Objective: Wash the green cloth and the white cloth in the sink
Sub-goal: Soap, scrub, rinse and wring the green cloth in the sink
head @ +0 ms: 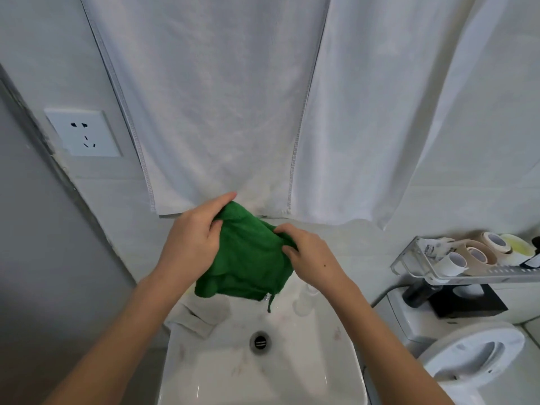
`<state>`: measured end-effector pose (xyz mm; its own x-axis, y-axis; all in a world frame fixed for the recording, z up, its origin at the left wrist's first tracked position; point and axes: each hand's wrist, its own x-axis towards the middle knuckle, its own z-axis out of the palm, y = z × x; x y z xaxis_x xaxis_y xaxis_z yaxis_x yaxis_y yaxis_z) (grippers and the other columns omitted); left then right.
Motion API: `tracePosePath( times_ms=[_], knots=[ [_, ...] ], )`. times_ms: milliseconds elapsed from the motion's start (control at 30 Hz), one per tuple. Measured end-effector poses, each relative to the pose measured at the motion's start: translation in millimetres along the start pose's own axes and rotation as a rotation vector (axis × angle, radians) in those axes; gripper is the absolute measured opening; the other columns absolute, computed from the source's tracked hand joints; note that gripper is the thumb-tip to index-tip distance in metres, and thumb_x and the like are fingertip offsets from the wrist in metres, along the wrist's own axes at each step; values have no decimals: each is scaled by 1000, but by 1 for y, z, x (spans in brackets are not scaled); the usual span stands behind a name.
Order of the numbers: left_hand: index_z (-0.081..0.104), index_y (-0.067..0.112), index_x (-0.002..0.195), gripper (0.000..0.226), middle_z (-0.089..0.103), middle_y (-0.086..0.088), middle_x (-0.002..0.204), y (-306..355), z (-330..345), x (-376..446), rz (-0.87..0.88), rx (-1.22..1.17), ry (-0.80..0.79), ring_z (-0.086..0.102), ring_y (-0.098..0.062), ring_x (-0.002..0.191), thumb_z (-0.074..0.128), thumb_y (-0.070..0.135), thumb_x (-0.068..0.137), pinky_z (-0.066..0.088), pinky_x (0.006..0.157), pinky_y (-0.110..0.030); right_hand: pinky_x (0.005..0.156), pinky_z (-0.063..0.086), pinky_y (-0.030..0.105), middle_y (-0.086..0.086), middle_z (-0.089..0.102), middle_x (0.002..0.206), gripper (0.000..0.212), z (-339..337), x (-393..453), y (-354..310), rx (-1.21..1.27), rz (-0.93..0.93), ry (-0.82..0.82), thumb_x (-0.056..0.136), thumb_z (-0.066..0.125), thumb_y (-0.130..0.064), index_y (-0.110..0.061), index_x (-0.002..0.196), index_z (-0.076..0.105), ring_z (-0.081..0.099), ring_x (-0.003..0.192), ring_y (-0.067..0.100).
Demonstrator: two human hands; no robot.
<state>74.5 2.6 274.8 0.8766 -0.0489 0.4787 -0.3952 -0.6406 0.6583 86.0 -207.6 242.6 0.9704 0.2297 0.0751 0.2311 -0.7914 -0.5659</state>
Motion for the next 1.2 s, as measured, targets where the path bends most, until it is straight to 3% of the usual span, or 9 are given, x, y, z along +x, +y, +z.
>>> tracePosePath(
  times_ms=[200, 333, 467, 533, 633, 833, 900, 1033, 1200],
  knots=[
    [55, 14, 129, 39, 68, -7, 108, -13, 4, -5, 98, 290, -21, 64, -31, 87, 48, 1, 93, 51, 71, -38, 71, 44, 37, 11, 64, 93, 30, 6, 1, 4, -110, 24, 12, 101, 38, -15, -23, 128, 50, 56, 81, 30],
    [59, 14, 121, 31, 68, -9, 100, -21, 5, -4, 10, 304, -38, 62, -30, 84, 44, 7, 95, 48, 70, -37, 66, 48, 31, 7, 66, 81, 20, 8, 1, 7, 275, 167, 92, 95, 55, -14, -26, 110, 60, 61, 76, 24],
    [63, 20, 105, 24, 69, -6, 91, -22, -2, 1, -346, -254, -87, 66, -20, 84, 54, 3, 92, 55, 74, -33, 69, 49, 27, 6, 68, 91, 28, 6, -4, 4, 1011, 371, 193, 91, 56, 0, -21, 108, 64, 63, 82, 19],
    [65, 14, 101, 20, 70, -10, 87, -19, -5, 3, -493, -514, -84, 67, -18, 79, 57, -1, 89, 57, 66, -26, 66, 46, 29, 6, 68, 90, 30, 5, -6, 3, 1168, 420, 206, 93, 53, 1, -20, 112, 62, 61, 76, 18],
    [65, 8, 104, 20, 69, -9, 88, -20, -6, 4, -531, -571, -90, 67, -9, 73, 56, -2, 90, 56, 61, -19, 62, 49, 22, 8, 66, 92, 30, 4, -7, 2, 994, 378, 164, 94, 54, -5, -25, 116, 61, 63, 77, 15],
    [65, 14, 104, 29, 64, 3, 96, -28, -4, 1, -464, -422, -136, 59, -6, 87, 49, -7, 91, 48, 66, -7, 87, 51, 33, -5, 62, 103, 31, 0, -8, 3, 435, 236, 39, 95, 53, -9, -31, 116, 61, 58, 97, 19],
    [64, 18, 104, 34, 62, 7, 100, -31, -3, -2, -434, -350, -203, 57, -2, 91, 49, -9, 90, 45, 72, -8, 90, 49, 34, -2, 63, 111, 33, 2, -9, -1, 303, 228, 94, 95, 54, -9, -29, 120, 61, 57, 98, 18],
    [57, 18, 124, 45, 58, -2, 113, -31, 1, -6, -481, -316, -370, 58, -16, 100, 59, -4, 85, 47, 79, -22, 97, 39, 27, 4, 50, 126, 44, 5, -13, -8, 124, 233, 197, 94, 54, -7, -28, 133, 54, 53, 110, 21],
    [38, 15, 141, 63, 25, -7, 139, -28, 6, -14, -357, 65, -487, 46, -18, 104, 63, 7, 84, 35, 87, -19, 84, 38, 17, -2, 42, 128, 47, 13, -20, -16, 109, 203, 319, 93, 57, -5, -28, 133, 55, 50, 85, 10]
  ],
)
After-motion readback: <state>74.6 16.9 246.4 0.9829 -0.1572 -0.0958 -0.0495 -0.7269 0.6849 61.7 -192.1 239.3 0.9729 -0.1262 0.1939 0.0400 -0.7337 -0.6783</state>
